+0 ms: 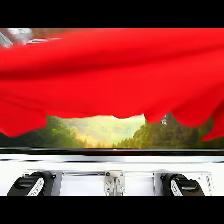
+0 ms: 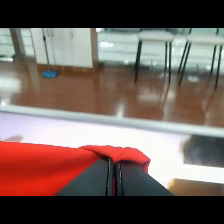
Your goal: Fold the shirts.
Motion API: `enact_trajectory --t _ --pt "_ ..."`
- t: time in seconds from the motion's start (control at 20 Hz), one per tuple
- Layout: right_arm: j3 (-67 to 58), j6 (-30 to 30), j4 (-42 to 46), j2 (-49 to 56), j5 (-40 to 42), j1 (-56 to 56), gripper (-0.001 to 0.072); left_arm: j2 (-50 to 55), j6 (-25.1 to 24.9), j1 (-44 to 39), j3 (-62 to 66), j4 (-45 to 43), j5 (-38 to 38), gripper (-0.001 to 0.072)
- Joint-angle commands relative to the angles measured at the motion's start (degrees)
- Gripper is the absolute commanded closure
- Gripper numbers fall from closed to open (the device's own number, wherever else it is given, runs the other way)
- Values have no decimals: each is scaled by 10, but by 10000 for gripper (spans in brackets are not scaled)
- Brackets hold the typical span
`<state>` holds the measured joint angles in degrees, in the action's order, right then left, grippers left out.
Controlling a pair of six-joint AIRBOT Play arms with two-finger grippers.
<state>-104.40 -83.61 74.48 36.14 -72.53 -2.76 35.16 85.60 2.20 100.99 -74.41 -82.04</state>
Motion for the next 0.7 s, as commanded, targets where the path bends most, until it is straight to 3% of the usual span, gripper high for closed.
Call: enact_trajectory --t 0.0,0.1,0.2,0.4,0.55,0.65 --pt "21 -22 -1 25 -81 0 655 -5 17 0 -78 14 -86 669" --pt "44 -21 26 61 -125 0 655 -10 17 0 -165 42 -113 669" --pt "82 -21 38 108 -98 0 654 -12 17 0 -250 107 -114 669" --pt "161 -23 -63 251 51 7 655 5 17 0 -428 232 -96 668" --pt "170 -37 -86 392 183 19 654 6 17 0 -527 241 -49 668" --pt "170 -74 -134 477 203 19 655 6 25 0 -575 244 16 668"
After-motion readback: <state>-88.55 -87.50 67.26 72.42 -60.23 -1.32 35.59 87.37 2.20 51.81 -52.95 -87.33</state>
